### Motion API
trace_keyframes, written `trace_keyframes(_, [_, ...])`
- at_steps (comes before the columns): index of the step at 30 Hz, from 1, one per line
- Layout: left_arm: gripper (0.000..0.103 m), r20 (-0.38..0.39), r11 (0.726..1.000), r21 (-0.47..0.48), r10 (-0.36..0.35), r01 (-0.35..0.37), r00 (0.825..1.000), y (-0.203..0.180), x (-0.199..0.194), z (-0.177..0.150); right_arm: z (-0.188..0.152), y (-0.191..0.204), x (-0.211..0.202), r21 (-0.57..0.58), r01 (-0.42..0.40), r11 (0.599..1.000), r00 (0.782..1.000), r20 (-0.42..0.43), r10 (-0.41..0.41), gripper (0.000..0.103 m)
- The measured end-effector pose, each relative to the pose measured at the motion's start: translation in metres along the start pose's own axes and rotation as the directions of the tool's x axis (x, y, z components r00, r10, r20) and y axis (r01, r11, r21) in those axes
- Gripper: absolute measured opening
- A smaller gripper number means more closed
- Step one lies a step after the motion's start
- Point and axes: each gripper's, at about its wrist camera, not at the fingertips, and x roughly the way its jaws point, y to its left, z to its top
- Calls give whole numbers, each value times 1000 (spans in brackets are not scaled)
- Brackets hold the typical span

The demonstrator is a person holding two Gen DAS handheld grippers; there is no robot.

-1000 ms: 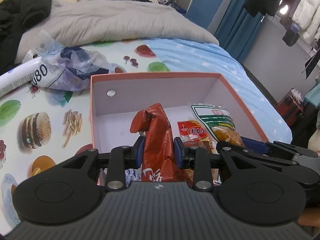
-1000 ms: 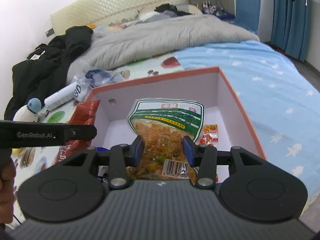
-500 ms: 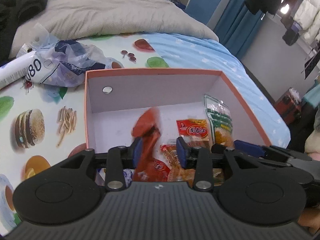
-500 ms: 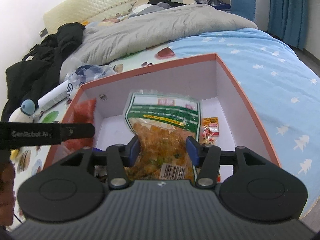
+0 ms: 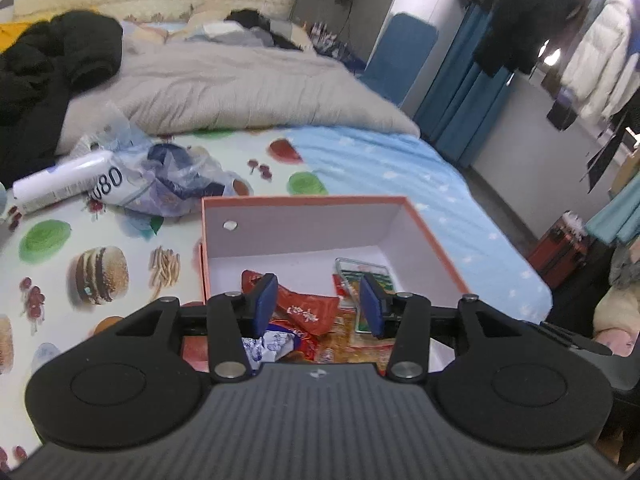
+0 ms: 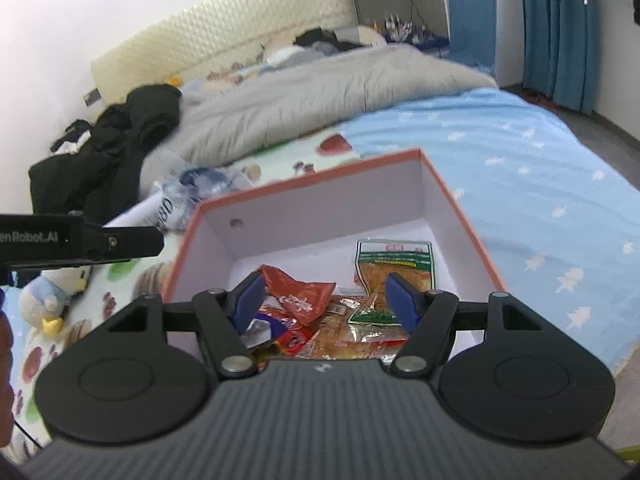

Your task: Organize snacks

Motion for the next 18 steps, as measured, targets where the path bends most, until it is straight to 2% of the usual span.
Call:
trace_keyframes(5, [52, 55, 1000, 20, -15, 14, 998, -12, -52, -11, -3, 7, -45, 13, 3, 1000, 998, 61, -4, 69])
trace_keyframes(11, [54, 109, 999, 2, -36, 36, 993, -16, -109, -31, -11, 19, -95, 1, 3, 1000, 992, 129, -3, 69])
trace_keyframes(18, [54, 134, 998, 13, -56, 54, 989, -19, -157, -59, -27, 33, -143, 9, 8, 1000, 985, 173, -9, 69])
